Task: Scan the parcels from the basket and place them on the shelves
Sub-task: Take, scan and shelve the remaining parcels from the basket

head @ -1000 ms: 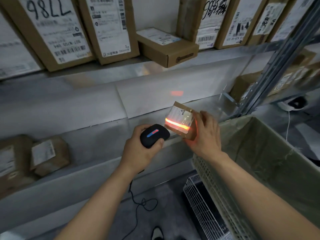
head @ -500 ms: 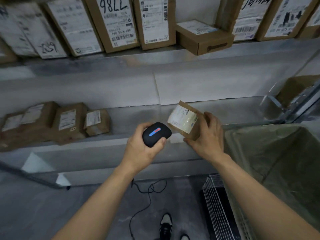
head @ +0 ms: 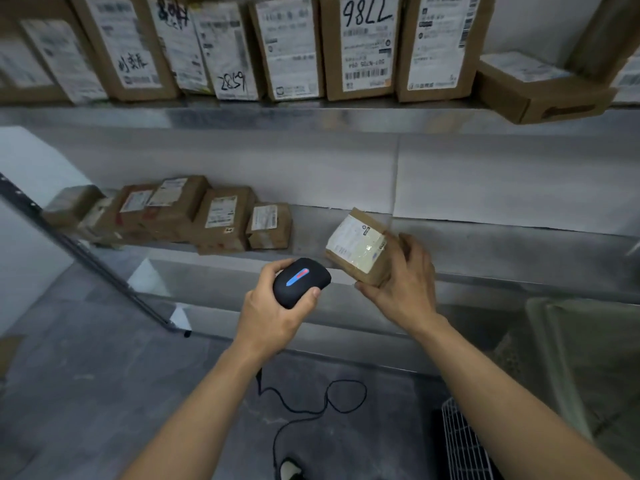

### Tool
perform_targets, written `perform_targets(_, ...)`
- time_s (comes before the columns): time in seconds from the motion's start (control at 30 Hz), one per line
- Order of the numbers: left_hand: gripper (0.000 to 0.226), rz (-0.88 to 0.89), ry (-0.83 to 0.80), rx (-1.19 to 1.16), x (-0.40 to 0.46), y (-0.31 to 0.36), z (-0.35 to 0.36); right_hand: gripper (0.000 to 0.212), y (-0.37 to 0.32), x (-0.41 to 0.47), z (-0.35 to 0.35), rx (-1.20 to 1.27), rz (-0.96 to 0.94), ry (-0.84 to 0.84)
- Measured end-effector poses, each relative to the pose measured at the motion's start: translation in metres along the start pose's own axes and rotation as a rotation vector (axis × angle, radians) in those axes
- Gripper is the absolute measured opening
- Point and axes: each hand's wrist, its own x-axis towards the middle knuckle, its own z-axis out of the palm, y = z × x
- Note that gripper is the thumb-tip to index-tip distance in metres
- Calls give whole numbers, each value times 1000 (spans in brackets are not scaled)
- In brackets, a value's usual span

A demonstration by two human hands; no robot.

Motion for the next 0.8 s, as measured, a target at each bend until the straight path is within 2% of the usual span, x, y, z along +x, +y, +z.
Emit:
perform_targets(0.17, 45, -34, 69, -16, 15, -28, -35, 105, -43, 21, 27, 29, 35, -25)
perform_targets(0.4, 55, -67, 120, -38, 38, -62, -69, 103, -82, 43, 64, 1, 36, -81)
perform_targets(0.8, 51, -78, 51, -45, 82, -102, -110, 100, -127, 64, 103, 52, 230, -97)
